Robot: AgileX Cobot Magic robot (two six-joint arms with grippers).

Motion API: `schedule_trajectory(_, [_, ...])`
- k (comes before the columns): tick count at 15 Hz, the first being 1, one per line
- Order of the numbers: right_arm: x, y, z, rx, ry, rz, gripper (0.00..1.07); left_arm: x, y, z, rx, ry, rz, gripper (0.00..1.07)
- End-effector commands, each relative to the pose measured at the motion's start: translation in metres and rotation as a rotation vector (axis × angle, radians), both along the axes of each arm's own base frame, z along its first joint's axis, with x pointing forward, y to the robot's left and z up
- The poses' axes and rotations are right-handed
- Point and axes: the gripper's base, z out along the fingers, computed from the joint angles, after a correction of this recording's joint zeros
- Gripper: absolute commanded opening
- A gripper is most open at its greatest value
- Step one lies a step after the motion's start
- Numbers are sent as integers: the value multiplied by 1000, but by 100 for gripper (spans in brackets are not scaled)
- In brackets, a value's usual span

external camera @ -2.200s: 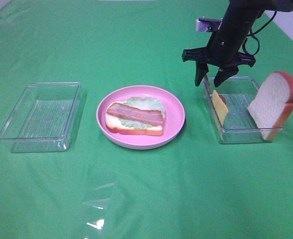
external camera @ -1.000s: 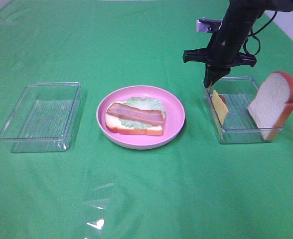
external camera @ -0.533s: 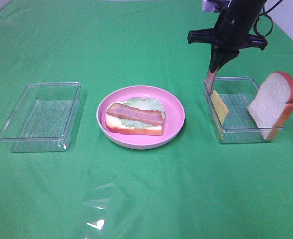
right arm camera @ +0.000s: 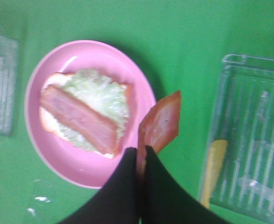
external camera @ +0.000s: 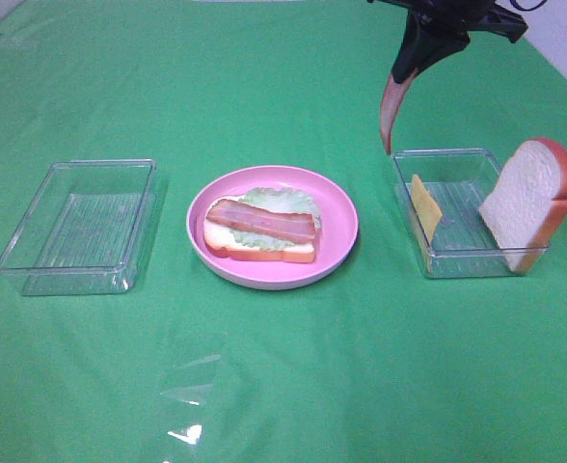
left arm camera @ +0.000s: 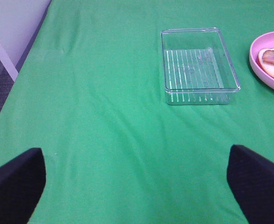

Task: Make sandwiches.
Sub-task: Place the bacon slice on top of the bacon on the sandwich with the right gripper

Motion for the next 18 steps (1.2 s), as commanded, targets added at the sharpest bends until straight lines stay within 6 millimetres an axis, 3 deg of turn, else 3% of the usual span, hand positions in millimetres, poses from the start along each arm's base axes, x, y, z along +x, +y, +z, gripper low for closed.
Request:
schedule_trajectory(1, [-5, 12, 8, 126, -15, 106, 0, -2, 0, 0, -4, -19, -5, 100])
schedule_trajectory(4, [-20, 50, -20, 328, -4, 271, 0, -2, 0, 0, -4, -19, -5, 100])
schedule_trajectory(7, [-35, 85, -35, 356, -21, 383, 0, -2, 0, 0, -4, -19, -5, 100])
schedule_trajectory(10, [-37, 106, -50, 351, -12, 405, 0, -2, 0, 0, -4, -19, -5, 100])
schedule_trajectory(16, [-21, 116, -100, 402, 64, 317, 0, -2, 0, 0, -4, -19, -5, 100])
schedule_trajectory(18, [-21, 116, -104, 407, 76, 309, 0, -2, 0, 0, -4, -19, -5, 100])
